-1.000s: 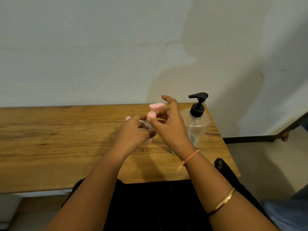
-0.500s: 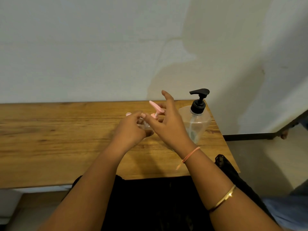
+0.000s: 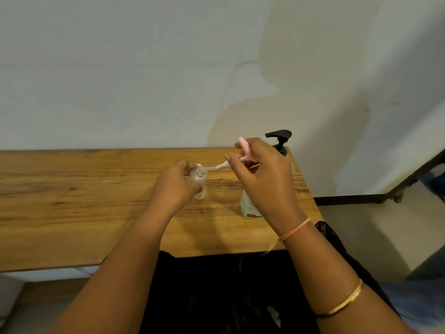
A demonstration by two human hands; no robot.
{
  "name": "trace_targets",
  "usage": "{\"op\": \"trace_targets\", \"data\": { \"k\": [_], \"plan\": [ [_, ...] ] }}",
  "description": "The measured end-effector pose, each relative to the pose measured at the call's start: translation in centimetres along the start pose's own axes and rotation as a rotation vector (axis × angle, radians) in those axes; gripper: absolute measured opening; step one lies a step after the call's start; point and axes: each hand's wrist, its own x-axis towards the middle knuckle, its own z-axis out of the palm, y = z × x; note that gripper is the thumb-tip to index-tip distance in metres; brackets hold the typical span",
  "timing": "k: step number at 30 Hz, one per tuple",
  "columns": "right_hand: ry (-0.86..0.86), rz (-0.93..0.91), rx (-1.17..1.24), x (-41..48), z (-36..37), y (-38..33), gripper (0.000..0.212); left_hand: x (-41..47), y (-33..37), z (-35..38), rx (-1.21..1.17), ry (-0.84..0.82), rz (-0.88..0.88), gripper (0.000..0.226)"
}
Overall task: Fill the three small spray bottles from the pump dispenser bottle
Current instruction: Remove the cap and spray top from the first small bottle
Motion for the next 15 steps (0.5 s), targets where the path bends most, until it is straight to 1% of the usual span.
{"op": "trace_targets", "data": {
  "k": [4, 6, 8, 11, 15],
  "plan": [
    [0.093, 0.008, -0.008, -0.5, -1.3, 0.3, 0.016, -0.2, -0.5, -0.6, 0.021, 0.085, -0.062, 0.034],
    [0.074, 0.013, -0.052, -0.9, -1.3, 0.7, 0.015, -0.4, -0.7, -0.8, 0.037, 0.117, -0.085, 0.030],
    [-0.033, 0.050, -0.146, -1.5, -0.6, 1.3, 0.016, -0.7, -0.8, -0.9, 0.066, 0.139, -0.082, 0.028],
    [-0.215, 0.088, -0.253, -2.9, 1.5, 2.1, 0.013, -1.1, -0.7, -0.8, 0.099, 0.148, -0.063, 0.034],
    [-0.321, 0.121, -0.353, -4.1, 4.5, 3.4, 0.020, -1.3, -0.2, -0.6, 0.102, 0.129, -0.052, 0.038]
  ]
}}
